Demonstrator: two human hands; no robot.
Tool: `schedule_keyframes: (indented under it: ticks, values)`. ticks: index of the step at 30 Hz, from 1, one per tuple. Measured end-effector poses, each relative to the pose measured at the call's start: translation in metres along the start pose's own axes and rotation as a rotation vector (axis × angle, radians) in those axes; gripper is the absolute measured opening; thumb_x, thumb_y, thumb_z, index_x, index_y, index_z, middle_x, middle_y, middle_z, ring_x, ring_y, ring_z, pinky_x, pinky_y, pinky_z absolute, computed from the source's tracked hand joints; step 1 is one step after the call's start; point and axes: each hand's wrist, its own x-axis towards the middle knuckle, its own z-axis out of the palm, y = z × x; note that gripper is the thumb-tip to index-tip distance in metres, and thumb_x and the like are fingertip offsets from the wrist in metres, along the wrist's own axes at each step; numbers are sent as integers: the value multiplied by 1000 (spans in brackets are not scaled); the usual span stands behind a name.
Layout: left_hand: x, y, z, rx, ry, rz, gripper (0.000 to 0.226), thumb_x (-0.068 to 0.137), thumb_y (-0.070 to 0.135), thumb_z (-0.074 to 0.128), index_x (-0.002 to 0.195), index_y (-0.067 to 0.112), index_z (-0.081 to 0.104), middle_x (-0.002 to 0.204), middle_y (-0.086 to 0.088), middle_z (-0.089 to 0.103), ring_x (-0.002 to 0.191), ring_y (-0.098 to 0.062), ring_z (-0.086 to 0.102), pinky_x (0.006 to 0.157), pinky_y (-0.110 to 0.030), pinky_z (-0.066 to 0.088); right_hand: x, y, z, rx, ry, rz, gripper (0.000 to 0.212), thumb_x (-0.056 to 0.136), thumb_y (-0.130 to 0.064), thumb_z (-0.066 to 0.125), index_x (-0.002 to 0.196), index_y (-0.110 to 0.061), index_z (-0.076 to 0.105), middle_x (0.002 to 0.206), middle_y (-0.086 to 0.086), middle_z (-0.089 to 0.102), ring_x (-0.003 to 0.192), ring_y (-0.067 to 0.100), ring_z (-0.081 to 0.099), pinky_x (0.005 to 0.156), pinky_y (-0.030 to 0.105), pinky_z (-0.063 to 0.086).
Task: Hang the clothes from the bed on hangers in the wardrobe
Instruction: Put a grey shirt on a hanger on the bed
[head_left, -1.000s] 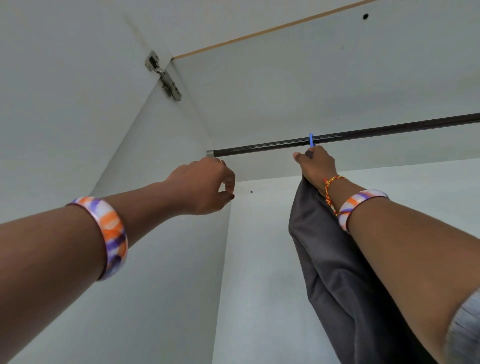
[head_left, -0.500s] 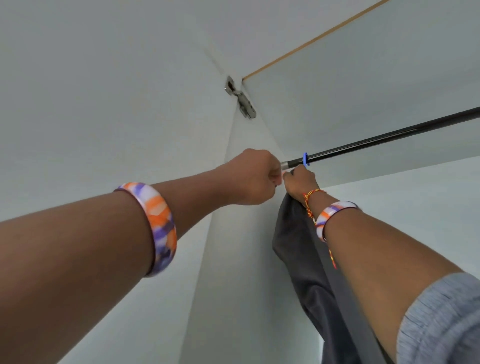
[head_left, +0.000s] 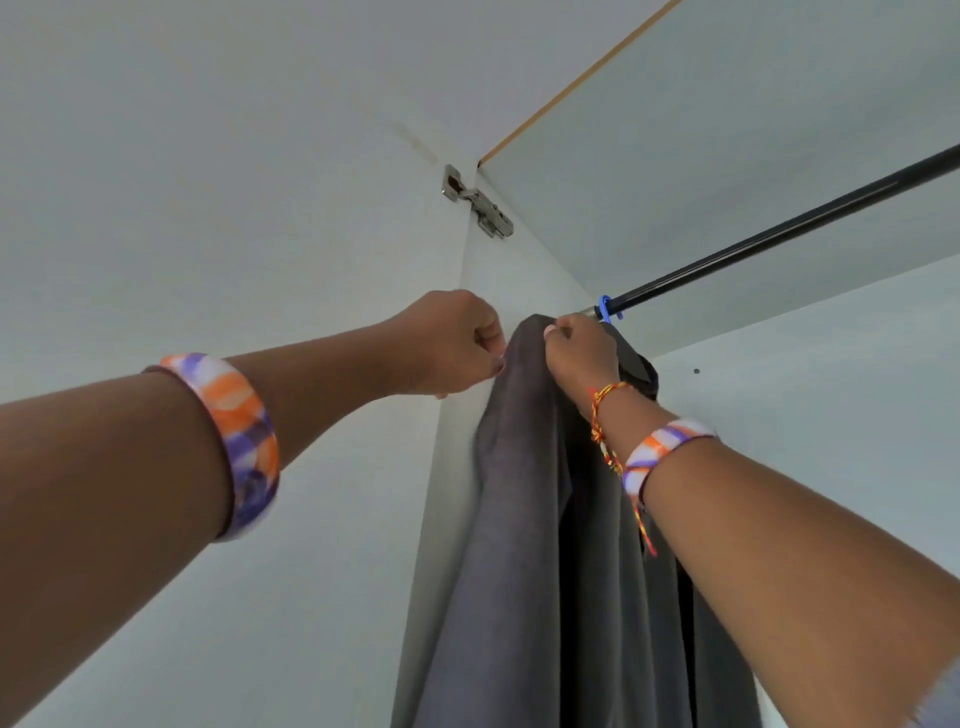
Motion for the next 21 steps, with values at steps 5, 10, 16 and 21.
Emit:
schedule_keyframes:
  ticks: [5,10,16,21]
  values:
    - [-35,17,-9,-29,-74,-114,11,86,14,58,90,14,68,91,-9,69,76,-16,65,55,-17,52,-83,-24,-31,274,63,-82,21,90,-19,48,94,-23,69,93,-4,69,95,17,62,84,30,47]
    - [-96,34,-20,-38,-176,-221,7,86,19,61,86,20,68,85,-7,69,81,-21,68,59,-26,55,-175,-46,-49,590,26,-81,18,88,-14,53,80,-19,69,77,-9,69,67,1,58,64,18,45]
    - [-197,30,-63,200,-390,-329,12,86,25,60,87,21,71,68,12,63,64,-5,60,63,-20,49,-289,-101,-33,889,-207,-41,19,87,-19,50,79,-26,66,75,-12,68,72,5,64,61,11,47]
    - [-305,19,-136,323,-515,-543,9,87,26,61,85,23,69,66,20,61,63,8,56,70,-14,47,-386,-162,-14,1074,-538,26,16,88,-19,53,80,-23,66,71,-8,70,61,3,63,53,6,41]
